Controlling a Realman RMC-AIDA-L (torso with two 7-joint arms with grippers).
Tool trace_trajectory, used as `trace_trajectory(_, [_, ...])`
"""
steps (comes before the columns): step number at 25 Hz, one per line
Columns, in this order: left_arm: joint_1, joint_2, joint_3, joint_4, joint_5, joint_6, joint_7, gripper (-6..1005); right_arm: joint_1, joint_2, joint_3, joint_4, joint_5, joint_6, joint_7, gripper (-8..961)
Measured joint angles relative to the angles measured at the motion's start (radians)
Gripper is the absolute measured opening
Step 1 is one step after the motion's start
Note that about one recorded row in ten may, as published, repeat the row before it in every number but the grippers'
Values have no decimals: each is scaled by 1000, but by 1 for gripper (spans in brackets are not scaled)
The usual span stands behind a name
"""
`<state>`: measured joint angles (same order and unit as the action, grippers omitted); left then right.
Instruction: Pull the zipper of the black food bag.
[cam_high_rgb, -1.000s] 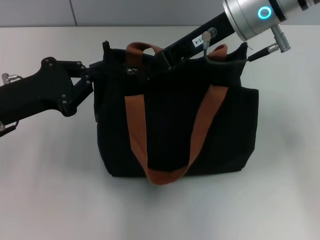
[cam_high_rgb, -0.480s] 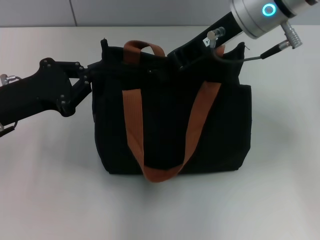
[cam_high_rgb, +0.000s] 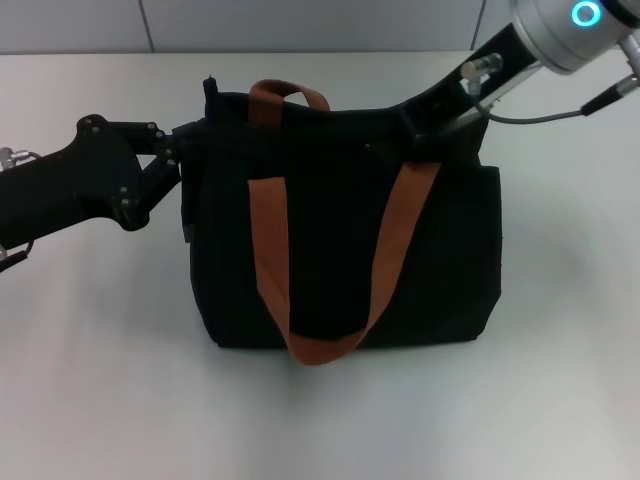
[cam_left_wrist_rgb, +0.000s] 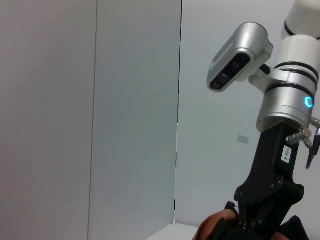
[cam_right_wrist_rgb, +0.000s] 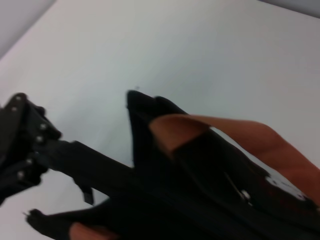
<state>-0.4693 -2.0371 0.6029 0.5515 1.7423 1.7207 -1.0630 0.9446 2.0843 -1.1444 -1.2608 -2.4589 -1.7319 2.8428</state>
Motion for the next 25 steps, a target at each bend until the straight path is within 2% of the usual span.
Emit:
trace_trajectory(9, [-2, 3, 0, 2, 0, -6, 1, 22, -83, 1, 9, -177, -108, -66, 63, 1])
trace_trajectory(15, [-6, 3, 1, 2, 1, -8, 1, 22, -113, 2, 15, -222, -100, -82, 73, 1])
trace_trajectory(19, [-7, 5, -1, 3, 0, -9, 2, 22, -130, 0, 41, -223, -26, -88, 59, 2])
trace_trajectory(25, [-7, 5, 2, 2, 2, -9, -1, 22, -235, 0, 151, -225, 200, -67, -82, 3])
